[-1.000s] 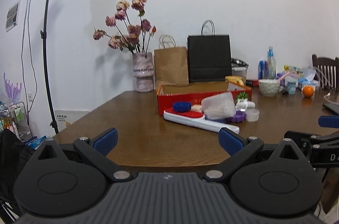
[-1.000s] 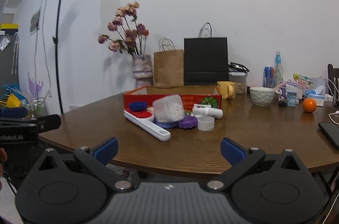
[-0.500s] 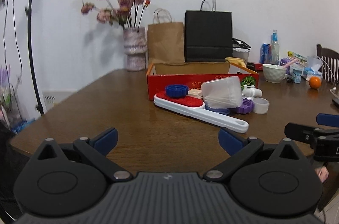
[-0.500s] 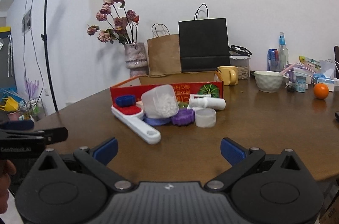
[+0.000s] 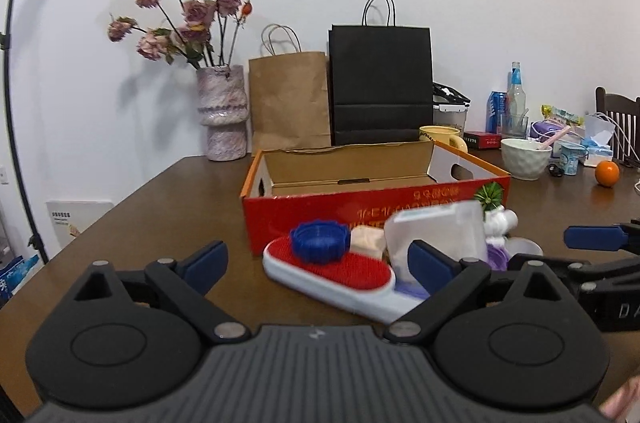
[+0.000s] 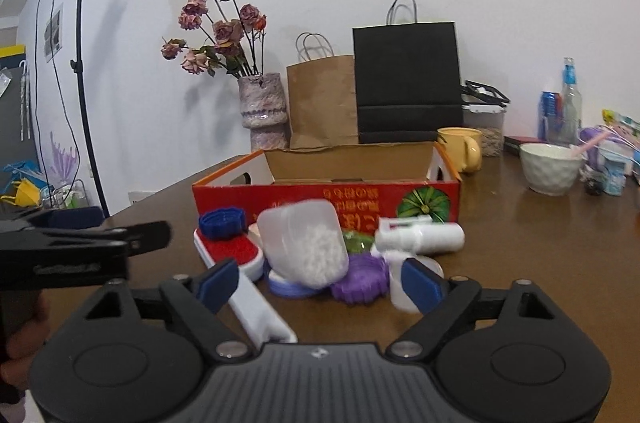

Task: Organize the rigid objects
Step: 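Grasp the blue bottle cap with the left tool while the right tool grasps the white bead container, then lift the blue cap with the left tool while the right tool lifts the bead container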

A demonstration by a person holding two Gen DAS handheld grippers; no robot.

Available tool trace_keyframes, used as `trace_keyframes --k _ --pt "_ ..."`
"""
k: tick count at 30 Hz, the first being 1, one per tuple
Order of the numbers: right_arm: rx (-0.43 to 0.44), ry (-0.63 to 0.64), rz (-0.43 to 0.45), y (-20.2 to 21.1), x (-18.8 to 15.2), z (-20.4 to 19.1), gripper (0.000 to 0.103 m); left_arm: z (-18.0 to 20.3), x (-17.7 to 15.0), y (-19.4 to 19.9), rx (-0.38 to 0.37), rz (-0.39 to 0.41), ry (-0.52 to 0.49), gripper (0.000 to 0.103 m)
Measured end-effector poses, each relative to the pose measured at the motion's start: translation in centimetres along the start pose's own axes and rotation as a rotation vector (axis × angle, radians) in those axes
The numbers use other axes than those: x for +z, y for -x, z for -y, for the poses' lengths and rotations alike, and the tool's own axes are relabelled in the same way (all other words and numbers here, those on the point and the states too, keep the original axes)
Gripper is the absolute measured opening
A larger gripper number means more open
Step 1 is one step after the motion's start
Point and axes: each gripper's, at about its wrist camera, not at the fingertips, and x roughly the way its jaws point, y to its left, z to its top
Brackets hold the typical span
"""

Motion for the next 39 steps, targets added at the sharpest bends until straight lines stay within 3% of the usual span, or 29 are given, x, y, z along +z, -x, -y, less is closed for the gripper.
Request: trace_keyframes --k 5,12,15,20,22,23,31,39 --pt "0.036 0.021 -0.026 -3.2 1.5 -0.2 0.074 -0.3 0.8 -4.4 -0.013 -0.077 0.001 0.087" --pt "0.073 0.052 -0.059 -7.0 2.7 -0.6 0.074 -1.3 1.3 -8.9 -0.035 -0.137 -0.005 0.080" --pt "0.092 0.053 -0.072 -8.2 3.0 -0.5 0.060 -1.3 1.3 -10.1 -0.044 -0.154 -0.004 0.074" --pt "0.123 0.030 -0.093 -9.5 2.6 -0.1 0.055 -1.2 0.7 -11.5 -0.047 -0.199 -0.008 0.062" --pt "0.133 0.030 -0.100 -9.6 2.4 -0.2 0.051 -1.3 0.5 -11.5 -0.049 -0.199 -0.002 0.055" --pt "0.141 0.028 -0.101 -9.7 2.4 -0.2 0.045 -1.3 0.5 -11.5 -0.051 -0.197 0.000 0.055" --pt "0.150 0.038 -0.064 -8.3 2.6 -0.9 0.044 -0.7 1.1 -9.5 -0.029 -0.148 -0.015 0.055" --pt "0.124 0.052 0.033 -3.3 3.8 -1.3 0.044 -0.7 2.4 -3.8 0.028 -0.050 -0.005 0.055"
